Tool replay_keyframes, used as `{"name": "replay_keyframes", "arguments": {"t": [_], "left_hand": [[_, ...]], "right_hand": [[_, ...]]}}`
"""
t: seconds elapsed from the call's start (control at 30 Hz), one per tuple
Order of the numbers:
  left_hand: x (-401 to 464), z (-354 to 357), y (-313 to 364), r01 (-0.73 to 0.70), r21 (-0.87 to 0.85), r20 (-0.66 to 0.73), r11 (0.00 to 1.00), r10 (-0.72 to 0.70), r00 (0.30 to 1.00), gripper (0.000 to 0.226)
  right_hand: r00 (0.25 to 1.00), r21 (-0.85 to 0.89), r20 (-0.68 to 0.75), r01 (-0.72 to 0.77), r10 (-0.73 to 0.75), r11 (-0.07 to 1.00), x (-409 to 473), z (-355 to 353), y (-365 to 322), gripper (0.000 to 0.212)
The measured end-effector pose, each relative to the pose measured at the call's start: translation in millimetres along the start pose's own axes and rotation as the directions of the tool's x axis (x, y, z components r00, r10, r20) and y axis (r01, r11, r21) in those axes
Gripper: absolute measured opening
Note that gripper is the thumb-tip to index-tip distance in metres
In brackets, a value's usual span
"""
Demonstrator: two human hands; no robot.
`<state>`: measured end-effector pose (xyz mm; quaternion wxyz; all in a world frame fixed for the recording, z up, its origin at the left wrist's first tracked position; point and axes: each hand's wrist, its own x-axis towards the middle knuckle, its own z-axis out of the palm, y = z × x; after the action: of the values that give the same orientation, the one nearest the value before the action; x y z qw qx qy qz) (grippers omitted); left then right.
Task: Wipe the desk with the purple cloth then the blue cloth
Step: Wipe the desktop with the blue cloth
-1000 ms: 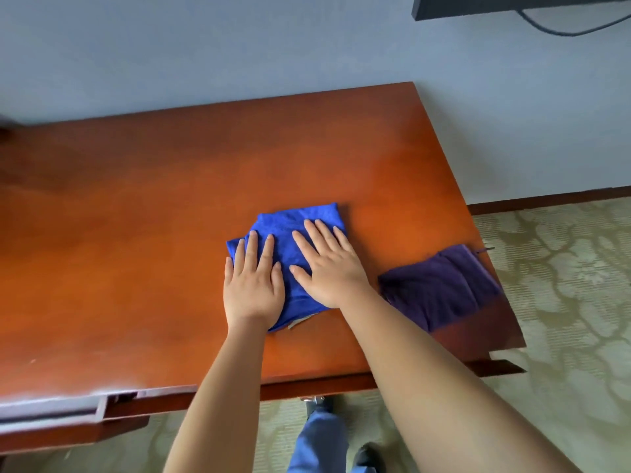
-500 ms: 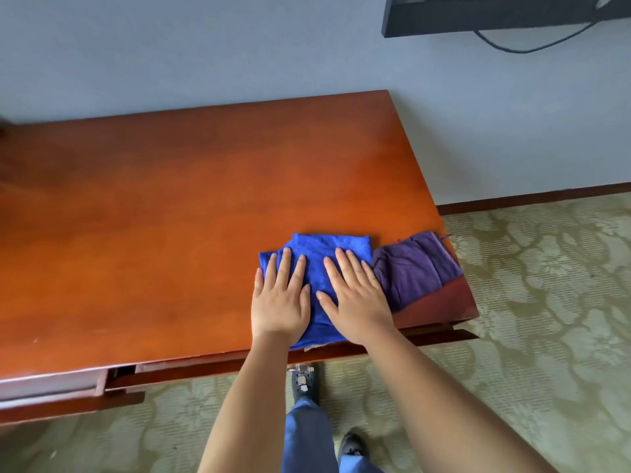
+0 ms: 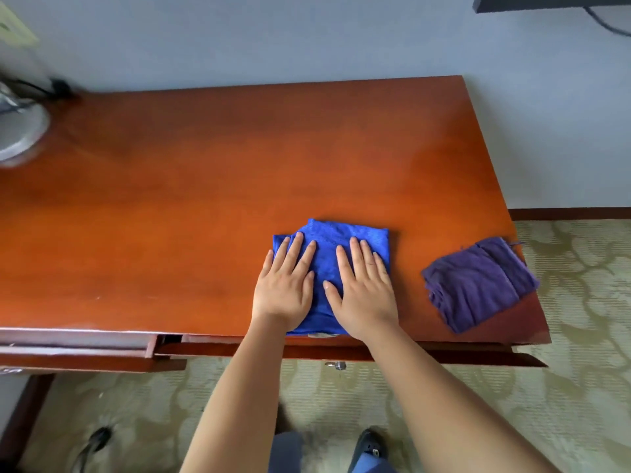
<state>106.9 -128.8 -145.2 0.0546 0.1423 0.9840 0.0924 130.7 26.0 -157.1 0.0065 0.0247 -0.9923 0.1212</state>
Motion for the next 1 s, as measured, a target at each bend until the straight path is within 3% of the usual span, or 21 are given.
{"name": "replay_keyframes", "arguments": {"t": [0.47, 1.0], "left_hand": [[-30.7, -36.6, -201.7, 0.164, 0.011, -0.018, 0.986, -0.164, 0.986, 0.064], [-57.9, -76.2, -411.8, 0.269, -0.055, -0.076, 0.961, -0.273, 0.959, 0.067]], "right_hand": [[0.984, 0.038, 0.031, 0.172, -0.173, 0.984, 66.3, 42.7, -187.5, 0.068], [0.962, 0.0, 0.077, 0.261, -0.26, 0.965, 130.7, 89.9, -397.3, 0.071]]}}
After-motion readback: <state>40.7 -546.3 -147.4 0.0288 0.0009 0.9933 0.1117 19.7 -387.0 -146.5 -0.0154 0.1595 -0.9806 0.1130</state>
